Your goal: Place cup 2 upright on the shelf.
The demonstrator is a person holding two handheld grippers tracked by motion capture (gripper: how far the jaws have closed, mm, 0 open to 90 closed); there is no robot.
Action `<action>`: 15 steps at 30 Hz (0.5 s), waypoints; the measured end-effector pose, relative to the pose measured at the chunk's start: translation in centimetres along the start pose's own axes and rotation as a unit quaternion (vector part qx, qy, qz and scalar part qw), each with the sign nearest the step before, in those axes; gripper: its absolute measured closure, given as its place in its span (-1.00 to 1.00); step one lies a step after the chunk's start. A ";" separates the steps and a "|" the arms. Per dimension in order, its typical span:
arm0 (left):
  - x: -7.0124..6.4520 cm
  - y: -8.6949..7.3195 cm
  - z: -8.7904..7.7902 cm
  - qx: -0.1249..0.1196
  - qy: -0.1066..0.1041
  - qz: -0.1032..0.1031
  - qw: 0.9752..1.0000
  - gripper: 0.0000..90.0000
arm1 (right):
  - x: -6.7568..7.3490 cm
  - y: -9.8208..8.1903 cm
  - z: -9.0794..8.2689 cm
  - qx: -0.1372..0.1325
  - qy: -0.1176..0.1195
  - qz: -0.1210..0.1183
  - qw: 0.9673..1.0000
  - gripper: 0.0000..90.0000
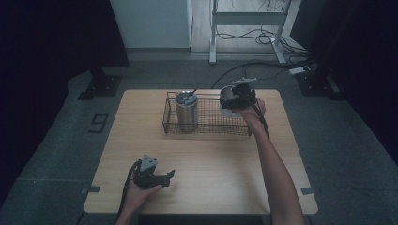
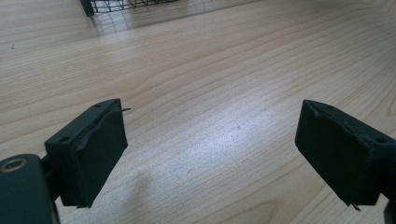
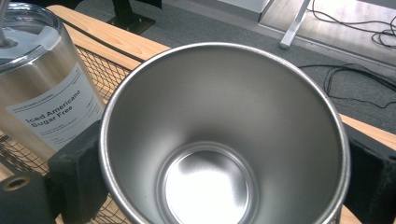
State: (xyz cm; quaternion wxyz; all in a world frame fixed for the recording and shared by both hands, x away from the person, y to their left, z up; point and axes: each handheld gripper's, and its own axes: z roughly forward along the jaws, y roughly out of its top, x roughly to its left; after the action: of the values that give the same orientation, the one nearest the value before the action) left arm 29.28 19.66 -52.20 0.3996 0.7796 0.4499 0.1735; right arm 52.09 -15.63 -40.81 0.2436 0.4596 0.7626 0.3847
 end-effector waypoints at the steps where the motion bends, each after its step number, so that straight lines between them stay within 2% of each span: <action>1: 0.0 0.0 0.0 0.000 0.000 -0.001 1.000 -0.80 | 0.0 0.0 0.1 0.002 0.002 -0.002 1.000 -0.85; 15: 0.0 -0.1 0.1 0.001 -0.002 -0.002 1.000 -0.80 | 0.2 0.3 1.5 0.009 0.000 0.000 1.000 -0.85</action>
State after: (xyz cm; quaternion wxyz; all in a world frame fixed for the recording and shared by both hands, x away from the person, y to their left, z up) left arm 29.30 19.66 -52.34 0.3997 0.7798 0.4506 0.1707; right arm 53.25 -14.82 -41.49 0.2397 0.4620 0.7658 0.3778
